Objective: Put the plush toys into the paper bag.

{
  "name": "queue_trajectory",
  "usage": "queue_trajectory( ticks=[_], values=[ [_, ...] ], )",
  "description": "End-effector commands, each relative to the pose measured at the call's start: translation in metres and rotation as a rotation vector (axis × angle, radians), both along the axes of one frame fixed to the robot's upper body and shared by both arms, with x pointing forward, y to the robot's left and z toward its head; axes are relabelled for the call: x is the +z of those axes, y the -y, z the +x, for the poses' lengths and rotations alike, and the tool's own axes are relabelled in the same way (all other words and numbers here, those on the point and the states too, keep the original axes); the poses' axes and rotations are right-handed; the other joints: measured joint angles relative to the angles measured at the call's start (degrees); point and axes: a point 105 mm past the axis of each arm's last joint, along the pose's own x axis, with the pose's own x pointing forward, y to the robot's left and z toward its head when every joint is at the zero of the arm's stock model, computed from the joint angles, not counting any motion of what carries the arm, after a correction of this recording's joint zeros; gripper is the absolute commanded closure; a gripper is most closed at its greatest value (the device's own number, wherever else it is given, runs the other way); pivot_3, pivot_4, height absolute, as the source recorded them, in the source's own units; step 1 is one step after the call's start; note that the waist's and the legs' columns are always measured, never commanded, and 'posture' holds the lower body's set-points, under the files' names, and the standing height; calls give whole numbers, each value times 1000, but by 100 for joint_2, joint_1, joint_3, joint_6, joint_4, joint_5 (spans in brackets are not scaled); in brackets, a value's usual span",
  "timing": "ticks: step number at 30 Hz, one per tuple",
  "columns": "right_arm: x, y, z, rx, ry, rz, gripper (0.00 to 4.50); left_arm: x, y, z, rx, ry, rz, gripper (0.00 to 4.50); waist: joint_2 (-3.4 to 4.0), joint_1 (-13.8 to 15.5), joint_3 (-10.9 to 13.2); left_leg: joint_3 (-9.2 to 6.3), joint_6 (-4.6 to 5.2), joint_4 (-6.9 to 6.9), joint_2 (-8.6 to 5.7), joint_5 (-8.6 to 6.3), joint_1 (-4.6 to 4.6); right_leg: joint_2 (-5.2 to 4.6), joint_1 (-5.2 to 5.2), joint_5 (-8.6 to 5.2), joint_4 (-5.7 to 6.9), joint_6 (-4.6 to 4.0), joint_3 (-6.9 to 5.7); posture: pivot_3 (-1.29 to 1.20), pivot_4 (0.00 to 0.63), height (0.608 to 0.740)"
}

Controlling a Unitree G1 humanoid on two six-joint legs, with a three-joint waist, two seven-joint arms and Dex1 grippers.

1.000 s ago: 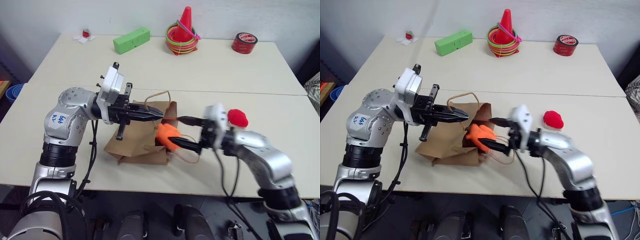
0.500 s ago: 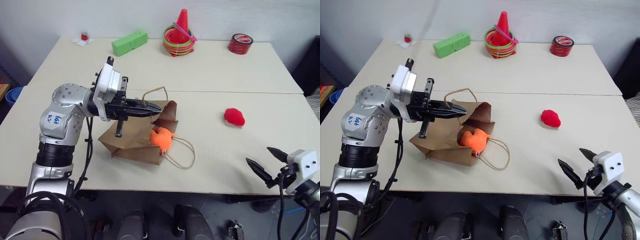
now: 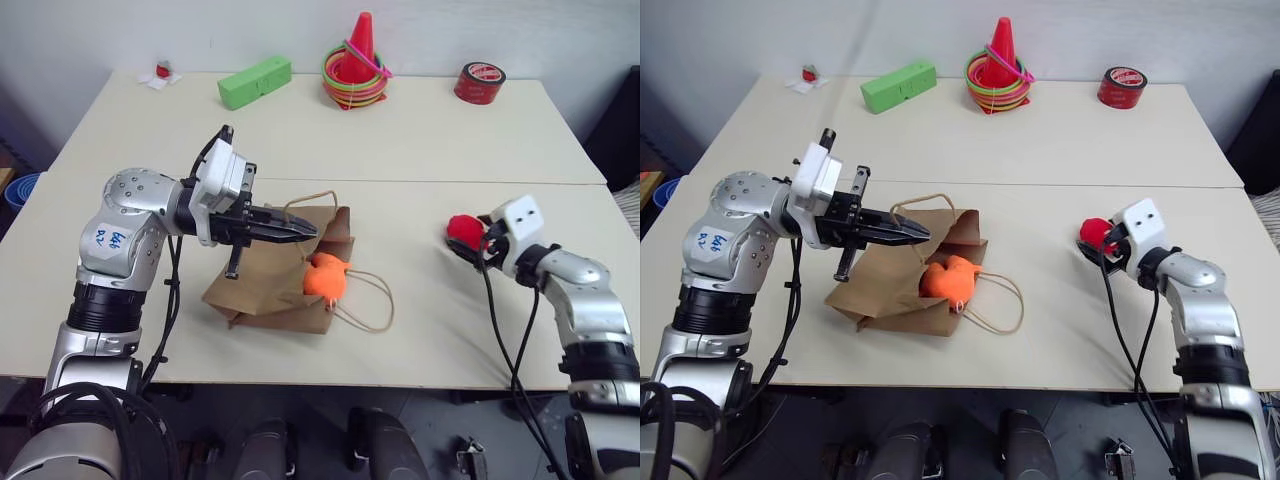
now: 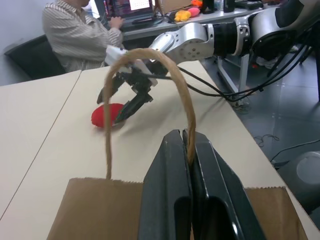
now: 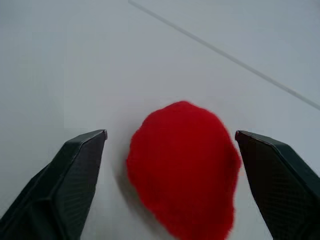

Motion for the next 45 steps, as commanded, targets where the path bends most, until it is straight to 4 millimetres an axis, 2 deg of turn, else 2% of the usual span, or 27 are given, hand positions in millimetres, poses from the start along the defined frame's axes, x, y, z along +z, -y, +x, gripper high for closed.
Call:
queue_trajectory(
  ticks=[1, 4, 5, 7, 9, 10, 12, 16, 19, 26, 29, 33, 34, 36, 42, 44, 45],
  values=[
    [0, 10, 4, 6, -35, -20, 1659, 8, -5, -3, 11, 37, 3, 4500, 0, 23, 0, 0, 0, 0, 0, 0, -1, 0, 0, 0, 0, 0, 0, 0, 150, 740],
    [14, -3, 0, 123, -5, -2, 2785, 9, -11, -5, 24, 31, 11, 4500, 0, 42, 0, -1, 0, 0, 1, 0, -1, 0, 0, 0, 0, 0, -1, 0, 150, 740],
    [17, -10, -5, 177, -8, 7, 3022, 9, -12, -5, 29, 31, 11, 4500, 0, 46, 0, -1, 0, 0, 2, 0, -1, 0, 0, 0, 0, 0, -1, 0, 150, 740],
    [30, -41, -20, 348, 11, 39, 3699, 10, -14, -5, 43, 36, 2, 4500, 1, 56, 1, -2, 0, 1, 4, 0, 0, 1, 0, 0, 1, 0, -1, 0, 150, 740],
    [40, -77, -39, 505, -7, 80, 4100, 12, -15, -4, 51, 31, -10, 4500, 2, 48, 1, -4, 0, 1, 6, 0, -1, 1, 0, 0, 2, 0, -1, 0, 150, 740],
    [44, -106, -53, 608, -37, 102, 4161, 12, -15, -5, 50, 25, -14, 4500, 3, 44, 2, -3, -1, 3, 8, -1, -1, 3, -1, 0, 2, 0, 1, 0, 150, 740],
    [47, -142, -73, 716, -74, 129, 4163, 13, -14, -5, 48, 19, -18, 4500, 4, 33, 2, -4, -4, 3, 12, -1, 1, 3, -1, 0, 5, 0, 1, 0, 150, 740],
    [49, -185, -83, 762, -99, 167, 4163, 13, -12, -7, 37, 11, -18, 4500, 4, 71, 2, -11, -10, 5, 10, 0, 1, 3, 0, 0, 6, -1, -3, 0, 150, 740],
    [51, -214, -69, 730, -88, 206, 4163, 14, -10, -8, 21, 5, -19, 4500, 2, 78, 2, -15, -3, 11, -2, -2, -6, -4, 1, 2, 5, 2, -7, 0, 150, 740],
    [39, -256, -25, 597, -58, 162, 4163, 14, -8, -12, -17, -28, -35, 4500, 2, 23, 2, -9, -3, 9, -1, -2, -7, 4, -3, 2, 5, 3, -6, 0, 150, 740],
    [32, -279, -14, 566, -80, 154, 4163, 11, -7, -11, -22, -33, -34, 4500, 2, -41, 2, -10, -5, 6, 1, -1, -8, 6, -6, 1, 6, 2, -6, 0, 150, 740],
    [26, -291, -10, 556, -94, 178, 4163, 10, -5, -8, -16, -25, -48, 4500, 3, -101, 2, -11, -5, 4, 1, -1, -9, 6, -7, 1, 6, 2, -6, 0, 150, 740],
    [29, -293, -16, 594, -106, 199, 3428, 10, -6, -7, -8, -21, -55, 4500, 3, -102, 2, -12, -5, 3, 1, -1, -9, 6, -7, 1, 6, 2, -6, 0, 150, 740],
    [32, -295, -24, 642, -118, 216, 2869, 10, -7, -6, 1, -16, -61, 4500, 3, -102, 2, -12, -5, 3, 2, -1, -10, 6, -8, 1, 6, 1, -5, 0, 150, 740],
    [51, -259, -35, 696, -153, 288, 742, 6, -13, -6, 43, -15, -72, 4500, 2, -76, 2, -15, -5, 4, 1, -1, -10, -1, -6, 1, 5, 2, -5, 0, 150, 740],
    [59, -246, -43, 738, -186, 357, 134, 6, -14, -6, 53, -14, -73, 4500, 3, -80, 2, -15, -3, 4, 0, -2, -11, -3, -6, 1, 4, 2, -6, 0, 150, 740],
    [62, -239, -47, 765, -197, 367, 63, 5, -15, -6, 56, -15, -73, 4500, 2, -81, 2, -15, -3, 4, 1, -2, -11, -2, -6, 1, 4, 2, -6, 0, 150, 740]
  ],
)
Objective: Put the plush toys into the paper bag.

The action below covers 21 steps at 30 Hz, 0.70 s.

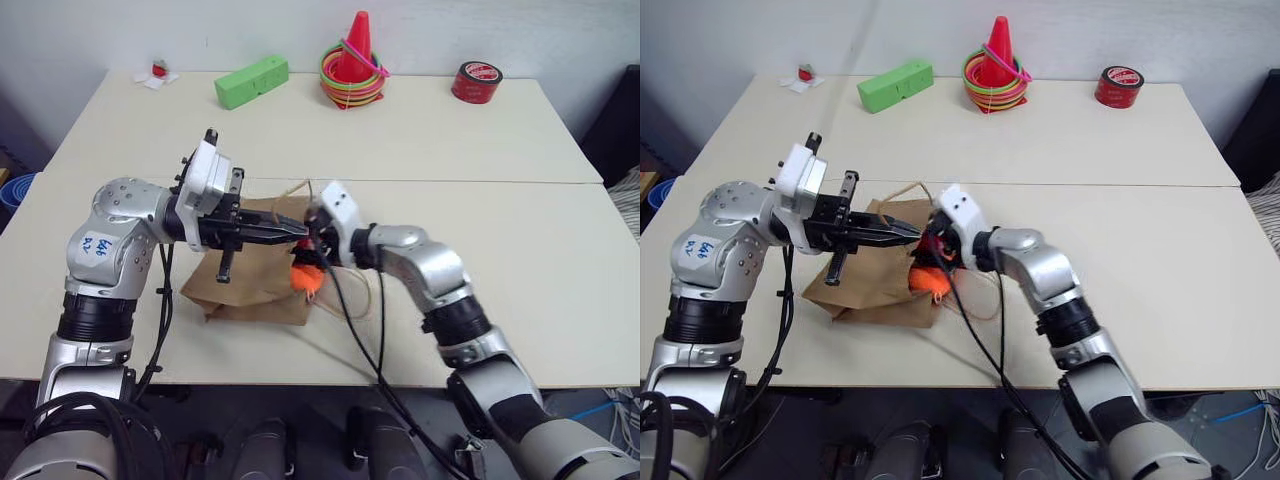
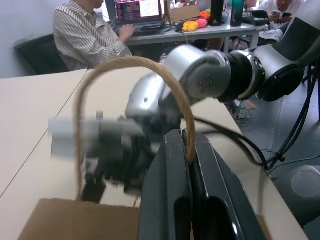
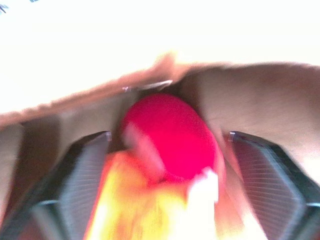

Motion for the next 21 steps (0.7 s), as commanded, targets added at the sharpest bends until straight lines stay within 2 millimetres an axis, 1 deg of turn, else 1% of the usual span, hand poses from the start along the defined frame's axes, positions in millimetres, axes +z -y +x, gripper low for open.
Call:
queue_trajectory(
  ticks=[1, 3, 6, 8, 10, 12, 15, 18, 21],
  values=[
    [20, 15, -20, 117, -20, 88, 63, 10, -3, -4, 13, 57, -8, 4500, 0, 0, 0, 0, 0, -1, 0, 0, 0, 1, 0, 0, 0, 0, 0, 0, 150, 740],
    [24, 27, -24, 141, -55, 124, 63, 10, -4, -5, 16, 57, -9, 4500, 0, 1, 0, 1, 0, -3, 1, 0, 1, 1, 0, 0, -1, 0, 0, 0, 150, 740],
    [21, 51, -19, 81, -121, 152, 63, 10, -4, -6, 18, 56, -7, 4500, 0, -3, 0, 2, 0, -3, 1, 0, 1, 0, 0, 0, -1, 0, 0, 0, 150, 740],
    [6, 65, -18, 50, -151, 79, 63, 10, -5, -7, 18, 55, -5, 4500, 0, 2, 0, 3, 0, -3, 1, 0, 1, 0, 0, 0, 0, 0, 0, 0, 150, 740],
    [-9, 73, -16, 9, -200, 24, 63, 10, -5, -8, 15, 55, -4, 4500, 0, 3, 0, 3, 0, -5, 1, -1, 1, 0, 0, 0, -2, 0, 0, 0, 150, 740],
    [-21, 74, -15, -1, -229, -18, 63, 11, -5, -9, 12, 54, -1, 4500, 0, -3, 0, 5, 0, -4, 1, -1, 1, -1, -1, 0, -2, 0, 1, 0, 150, 740],
    [-42, 61, -17, 13, -302, -64, 63, 10, -4, -8, 5, 49, 5, 4500, 0, -17, 0, 9, -1, -5, 5, 0, 3, 2, -2, 0, 0, 0, 3, 0, 150, 740],
    [-54, 53, -23, 45, -353, -99, 650, 9, -3, -8, -5, 50, 13, 4500, 0, -8, 0, 11, -3, -5, 6, 0, 3, 4, -4, 0, 1, 0, 5, 0, 150, 740],
    [-57, 49, -29, 72, -374, -106, 1661, 11, -1, -7, -8, 55, 8, 4500, 0, 4, 0, 9, -2, -4, 4, 0, 3, 2, -2, 0, -1, 0, 3, 0, 150, 740]
  ],
)
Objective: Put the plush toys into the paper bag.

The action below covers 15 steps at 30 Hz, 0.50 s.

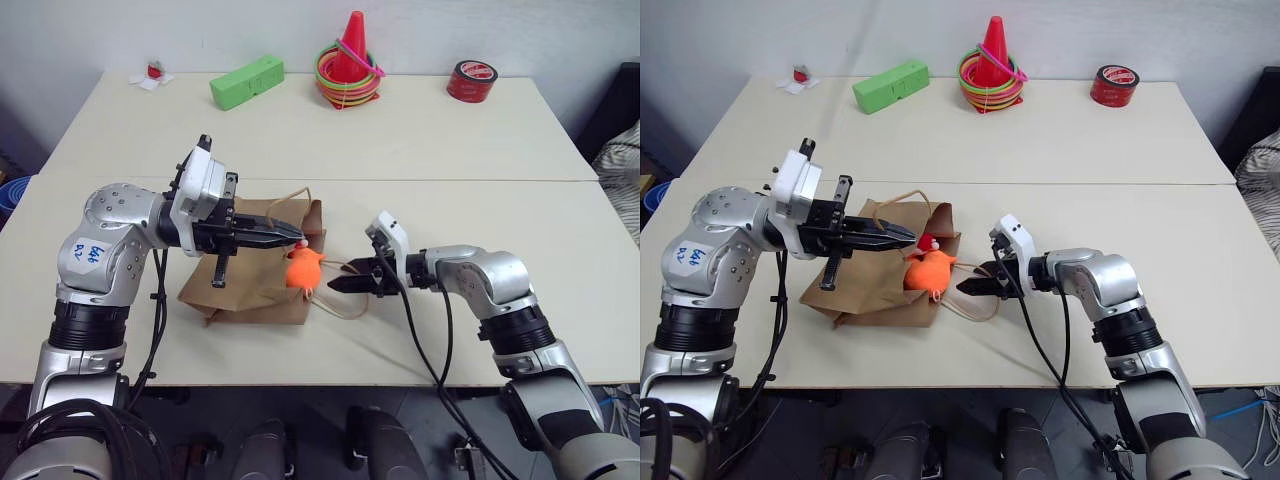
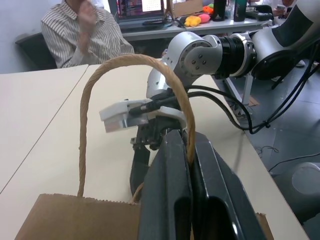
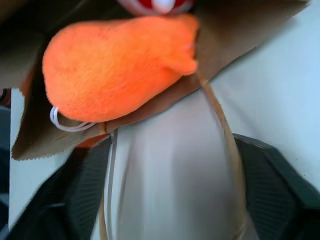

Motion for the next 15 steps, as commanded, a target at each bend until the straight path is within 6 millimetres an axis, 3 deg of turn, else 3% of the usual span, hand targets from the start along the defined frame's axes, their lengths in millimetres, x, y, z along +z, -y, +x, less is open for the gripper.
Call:
queue_trajectory(
  ticks=[1, 5, 8, 15],
  values=[
    [-4, -7, -10, 51, -40, 7, 2005, 11, 2, -2, -19, 46, -12, 4500, 0, 11, 0, -1, 0, 0, 0, 0, 0, 0, 0, 0, 0, 0, 0, 0, 150, 740],
    [6, -5, -18, 65, -76, 85, 3380, 10, 3, 0, -14, 53, -16, 4500, 0, 15, 0, -3, 1, 1, -3, 0, -1, -2, 1, 0, -1, 0, -2, 0, 150, 740],
    [24, 1, -28, 74, -115, 204, 4457, 13, 4, 4, 9, 80, -34, 4500, 0, 22, 0, -4, 1, 1, -3, 0, -3, -2, 0, 0, -1, 0, -3, 0, 150, 740],
    [104, 40, -76, 148, -46, 494, 4486, 30, 0, 20, 114, 148, -154, 4500, 0, 99, 0, -8, 3, 0, -2, -2, -4, -5, 1, 1, -3, 1, -4, 0, 150, 740]
  ],
)
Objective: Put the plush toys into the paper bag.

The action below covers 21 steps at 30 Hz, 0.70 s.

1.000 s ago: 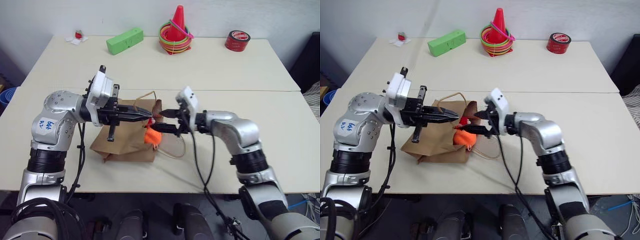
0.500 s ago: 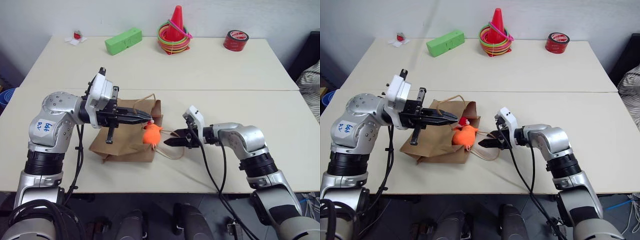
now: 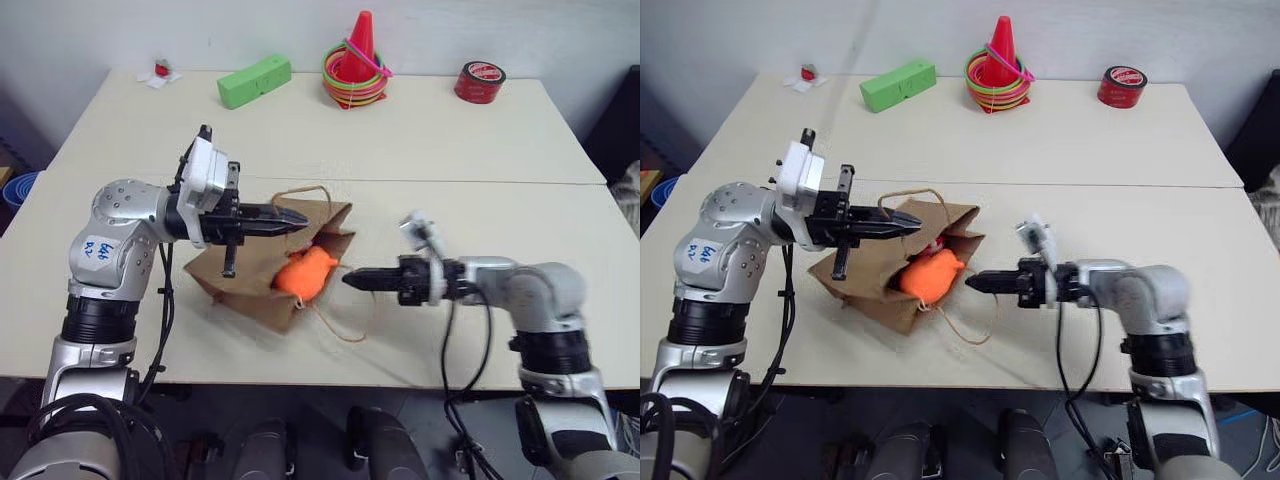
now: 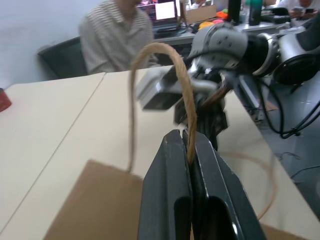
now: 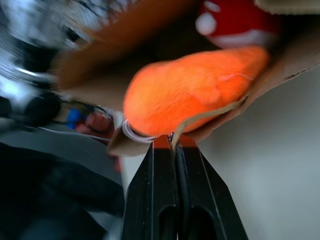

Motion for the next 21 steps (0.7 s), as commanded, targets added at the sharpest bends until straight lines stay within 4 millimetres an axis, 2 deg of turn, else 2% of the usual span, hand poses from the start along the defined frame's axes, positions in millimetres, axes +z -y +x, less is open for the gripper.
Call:
queue_trajectory(
  ticks=[1, 3, 6, 8, 11, 14, 16, 18, 19, 21],
  values=[
    [50, 19, -25, 25, 102, 127, 4486, 22, -6, 8, 70, 85, -93, 4500, 0, 36, 0, 0, 0, 1, 0, 0, 1, 0, 1, 0, 0, 0, 0, 0, 150, 740],
    [68, 34, -24, -46, 144, 151, 4486, 29, -7, 16, 110, 100, -144, 4500, 0, 60, 0, 0, 0, 1, 0, 0, 2, -3, 1, 1, 2, 0, 2, 0, 150, 740],
    [85, 47, -21, -130, 186, 163, 4486, 36, -9, 29, 171, 138, -193, 4500, 0, 71, 0, 0, 0, 1, 0, 0, 3, -5, 2, 1, 1, 0, 1, 0, 150, 740],
    [93, 56, -16, -194, 200, 159, 4486, 40, -10, 46, 281, 233, -201, 4500, 0, 76, 0, 3, 1, 0, -2, -1, 3, -4, 1, 1, 1, 0, 0, 0, 150, 740],
    [88, 70, -5, -314, 180, 137, 4486, 37, -1, 52, 252, 213, -216, 4500, -1, 84, 0, 8, 3, 0, -4, -1, 2, -3, 1, 1, 0, 1, 1, 0, 150, 740],
    [70, 72, -12, -307, 137, 138, 4486, 28, 8, 46, 160, 158, -190, 4500, -3, 103, -1, 10, 7, -5, -4, -3, 0, -1, 1, 2, -8, 2, -2, 0, 150, 740],
    [70, 75, -13, -319, 130, 174, 4486, 27, 7, 45, 143, 133, -183, 4500, -3, 100, -1, 13, 10, -6, -5, -5, -8, 1, -4, 2, -9, 3, -2, 0, 150, 740],
    [79, 77, -16, -304, 139, 243, 4500, 27, 5, 45, 145, 115, -176, 4084, -3, 76, 0, 15, 12, -4, -8, -4, -9, 2, -5, 5, -9, 8, -1, 0, 150, 740],
    [82, 77, -18, -295, 140, 263, 4115, 27, 3, 44, 146, 107, -171, 3920, -3, 60, -1, 17, 13, -2, -7, -4, -8, 2, -5, 6, -9, 10, -1, 0, 150, 740],
    [81, 77, -23, -281, 134, 252, 3547, 26, -1, 43, 148, 92, -158, 3246, -3, 61, 0, 18, 12, -2, -3, -3, 0, 3, -2, 6, -7, 11, 0, 0, 150, 740]
  ],
)
